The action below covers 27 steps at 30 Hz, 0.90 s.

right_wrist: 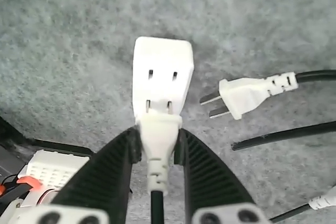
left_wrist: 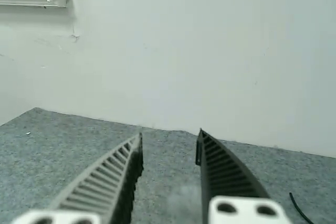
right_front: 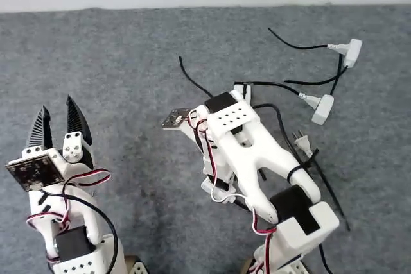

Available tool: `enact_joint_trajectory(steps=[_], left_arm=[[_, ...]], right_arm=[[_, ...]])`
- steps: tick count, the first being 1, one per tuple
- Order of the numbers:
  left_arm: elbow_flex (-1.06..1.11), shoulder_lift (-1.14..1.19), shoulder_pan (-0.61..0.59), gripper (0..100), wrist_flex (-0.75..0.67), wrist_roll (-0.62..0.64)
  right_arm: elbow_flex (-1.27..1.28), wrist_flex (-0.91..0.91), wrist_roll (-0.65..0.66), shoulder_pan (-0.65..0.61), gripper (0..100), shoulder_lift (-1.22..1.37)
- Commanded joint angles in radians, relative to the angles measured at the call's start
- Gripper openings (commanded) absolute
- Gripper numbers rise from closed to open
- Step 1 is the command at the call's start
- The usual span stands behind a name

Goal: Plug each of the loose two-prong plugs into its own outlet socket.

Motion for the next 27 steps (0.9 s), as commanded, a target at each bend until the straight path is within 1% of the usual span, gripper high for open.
enact_joint_trajectory(steps=[1, 5, 8, 18, 23, 27], left_arm=[[-0.005, 0.008, 0.011, 16, -0.028, 0.008], [-0.005, 0.008, 0.020, 16, -0.028, 0.008], [-0.002, 0.008, 0.041, 16, -0.028, -0.025], [-0.002, 0.008, 0.044, 16, -0.029, -0.026], [-0.001, 0.008, 0.046, 16, -0.029, -0.028], [-0.001, 0.008, 0.048, 16, -0.029, -0.028]], right_arm=[[0.003, -0.005, 0.008, -0.044, 0.9, -0.005], [0.049, -0.059, -0.018, -0.082, 0.9, -0.005], [0.086, -0.125, -0.028, -0.082, 0.9, -0.005], [0.170, -0.265, -0.032, -0.084, 0.9, 0.010], [0.167, -0.312, -0.034, -0.084, 0.9, 0.143], [0.112, -0.285, -0.034, -0.081, 0.9, 0.179]])
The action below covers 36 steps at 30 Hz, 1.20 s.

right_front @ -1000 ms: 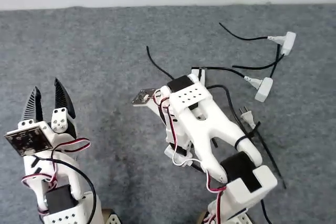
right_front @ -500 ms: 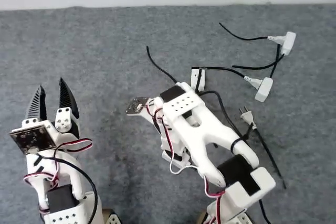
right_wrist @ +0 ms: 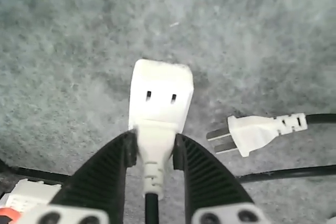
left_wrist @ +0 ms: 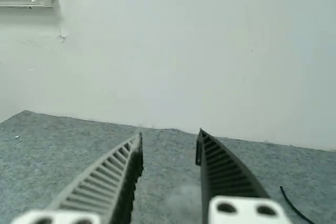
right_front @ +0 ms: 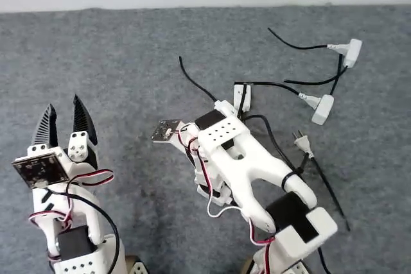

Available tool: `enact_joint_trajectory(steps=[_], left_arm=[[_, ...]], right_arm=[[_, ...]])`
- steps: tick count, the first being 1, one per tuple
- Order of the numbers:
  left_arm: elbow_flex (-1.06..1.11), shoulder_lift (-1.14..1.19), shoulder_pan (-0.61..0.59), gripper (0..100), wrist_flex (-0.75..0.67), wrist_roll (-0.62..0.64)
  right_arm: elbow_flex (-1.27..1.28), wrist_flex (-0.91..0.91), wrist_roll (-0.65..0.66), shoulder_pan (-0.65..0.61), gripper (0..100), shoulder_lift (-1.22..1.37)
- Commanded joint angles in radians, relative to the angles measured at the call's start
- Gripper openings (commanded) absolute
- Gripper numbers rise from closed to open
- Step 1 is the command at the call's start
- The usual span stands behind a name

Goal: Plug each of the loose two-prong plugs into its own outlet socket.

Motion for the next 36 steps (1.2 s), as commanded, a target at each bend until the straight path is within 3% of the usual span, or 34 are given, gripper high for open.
enact_joint_trajectory(steps=[1, 7, 14, 22, 31, 35, 36], left_arm=[[-0.005, 0.008, 0.008, 16, -0.029, -0.012], [-0.005, 0.008, 0.009, 16, -0.031, -0.012], [0.004, 0.008, 0.034, 16, -0.029, -0.014], [0.004, 0.008, 0.034, 16, -0.026, -0.014], [0.004, 0.003, 0.032, 16, -0.026, -0.014], [0.004, 0.002, 0.032, 16, -0.026, -0.014], [0.004, 0.002, 0.032, 16, -0.026, -0.014]], right_arm=[[-0.023, -0.054, -0.014, -0.008, 0.9, 0.104], [-0.035, -0.090, -0.083, -0.030, 2.0, 0.102], [-0.129, 0.013, -0.098, -0.041, 21.1, 0.101], [-0.137, 0.033, -0.098, -0.041, 22.1, 0.105], [-0.031, -0.047, -0.098, -0.041, 21.1, 0.105], [0.014, -0.104, -0.091, -0.042, 0.8, 0.105], [0.017, -0.105, -0.091, -0.050, 0.9, 0.105]])
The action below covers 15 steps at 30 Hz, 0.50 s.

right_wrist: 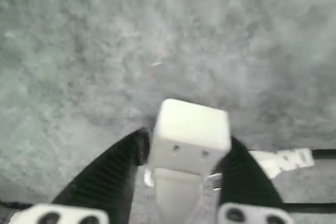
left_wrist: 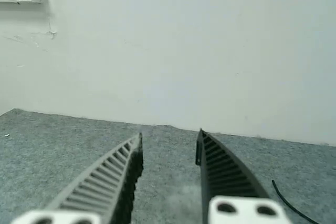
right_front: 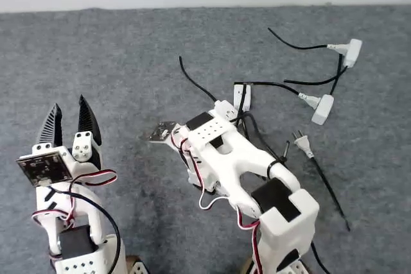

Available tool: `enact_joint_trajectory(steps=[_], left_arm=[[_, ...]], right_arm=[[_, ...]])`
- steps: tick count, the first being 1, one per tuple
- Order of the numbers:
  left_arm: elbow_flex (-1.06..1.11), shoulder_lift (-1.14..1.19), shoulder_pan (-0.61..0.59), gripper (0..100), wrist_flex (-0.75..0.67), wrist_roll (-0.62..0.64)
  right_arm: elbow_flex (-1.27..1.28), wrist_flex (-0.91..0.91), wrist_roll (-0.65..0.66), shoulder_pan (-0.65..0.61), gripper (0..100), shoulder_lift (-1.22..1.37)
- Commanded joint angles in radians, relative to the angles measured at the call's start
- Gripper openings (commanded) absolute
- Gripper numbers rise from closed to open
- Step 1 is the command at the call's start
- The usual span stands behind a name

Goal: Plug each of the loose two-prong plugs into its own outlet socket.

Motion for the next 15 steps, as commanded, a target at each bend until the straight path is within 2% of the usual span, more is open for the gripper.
enact_joint_trajectory(steps=[1, 8, 15], left_arm=[[-0.008, 0.002, 0.005, 16, -0.026, -0.012], [-0.007, 0.008, 0.006, 16, -0.029, -0.014], [0.015, 0.006, 0.009, 16, -0.051, -0.014]], right_arm=[[0.038, -0.024, 0.002, -0.025, 2.7, 0.018], [0.029, -0.010, 0.003, -0.051, 1.0, -0.007], [-0.140, 0.163, 0.040, 0.110, 1.0, -0.211]])
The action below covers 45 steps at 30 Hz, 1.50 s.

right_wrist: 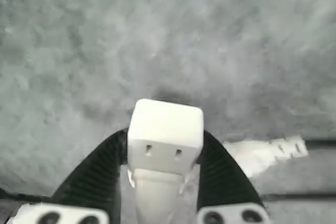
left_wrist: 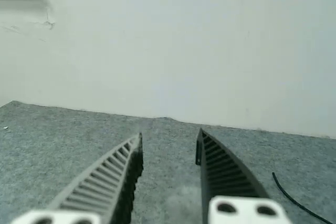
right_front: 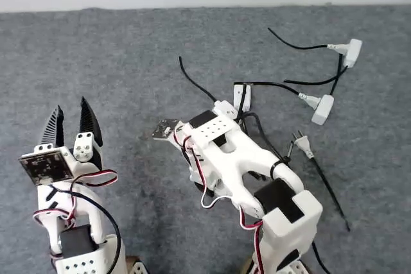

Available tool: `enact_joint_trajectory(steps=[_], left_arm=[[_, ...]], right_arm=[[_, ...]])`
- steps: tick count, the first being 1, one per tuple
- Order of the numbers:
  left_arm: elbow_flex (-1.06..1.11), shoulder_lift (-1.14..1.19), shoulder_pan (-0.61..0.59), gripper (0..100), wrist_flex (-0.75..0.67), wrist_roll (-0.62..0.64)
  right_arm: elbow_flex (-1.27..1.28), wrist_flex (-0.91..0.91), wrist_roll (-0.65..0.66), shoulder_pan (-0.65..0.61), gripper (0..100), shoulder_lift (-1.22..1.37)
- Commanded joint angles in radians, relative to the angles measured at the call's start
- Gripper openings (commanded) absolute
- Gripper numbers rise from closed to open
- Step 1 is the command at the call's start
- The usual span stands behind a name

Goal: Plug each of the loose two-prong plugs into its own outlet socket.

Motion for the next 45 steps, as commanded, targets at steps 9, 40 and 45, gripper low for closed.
enact_joint_trajectory(steps=[9, 40, 45], left_arm=[[-0.002, 0.006, 0.037, 16, -0.046, -0.041], [0.091, 0.006, 0.133, 16, -0.132, -0.132], [0.097, 0.008, 0.158, 16, -0.129, -0.141]], right_arm=[[-0.296, 0.079, 0.173, 0.521, 1.0, -0.360], [-1.157, -0.894, 0.021, 1.058, 10.1, 0.895], [-1.422, -0.452, 0.000, 1.006, 21.4, 0.883]])
